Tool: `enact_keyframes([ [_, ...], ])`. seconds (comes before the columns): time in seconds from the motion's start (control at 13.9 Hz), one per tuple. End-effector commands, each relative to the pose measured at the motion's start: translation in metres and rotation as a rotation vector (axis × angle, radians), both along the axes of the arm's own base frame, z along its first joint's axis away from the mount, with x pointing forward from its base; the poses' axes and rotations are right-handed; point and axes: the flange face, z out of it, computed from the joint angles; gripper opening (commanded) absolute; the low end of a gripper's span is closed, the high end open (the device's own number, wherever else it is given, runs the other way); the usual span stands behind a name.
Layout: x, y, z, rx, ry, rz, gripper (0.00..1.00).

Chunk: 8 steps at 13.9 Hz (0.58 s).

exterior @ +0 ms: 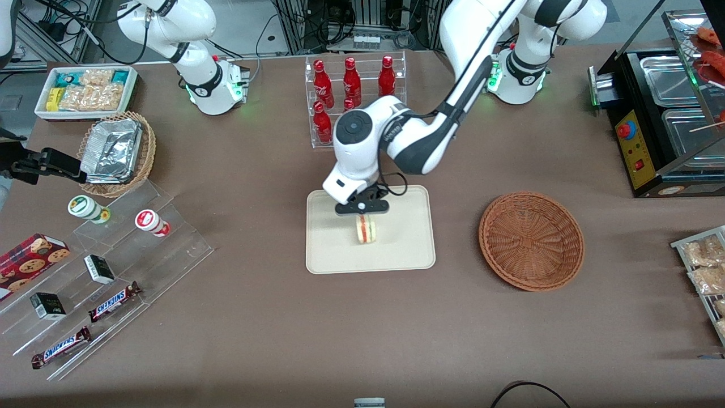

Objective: Place sandwich from basket to tray
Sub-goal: 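Lift the sandwich and carry it with the left gripper over the tray, then lower the sandwich onto the tray center with the left gripper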

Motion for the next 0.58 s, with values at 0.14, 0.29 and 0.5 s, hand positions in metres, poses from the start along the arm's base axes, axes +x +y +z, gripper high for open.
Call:
enact_keyframes([
  [0.14,-0.012,-0.017,-0.009,0.008,0.003,-0.030,0.00],
  [0.29,-0.010,-0.017,-0.019,0.022,0.005,-0.032,0.00],
  [0.5,0.000,-0.009,-0.023,0.047,-0.016,-0.062,0.00],
])
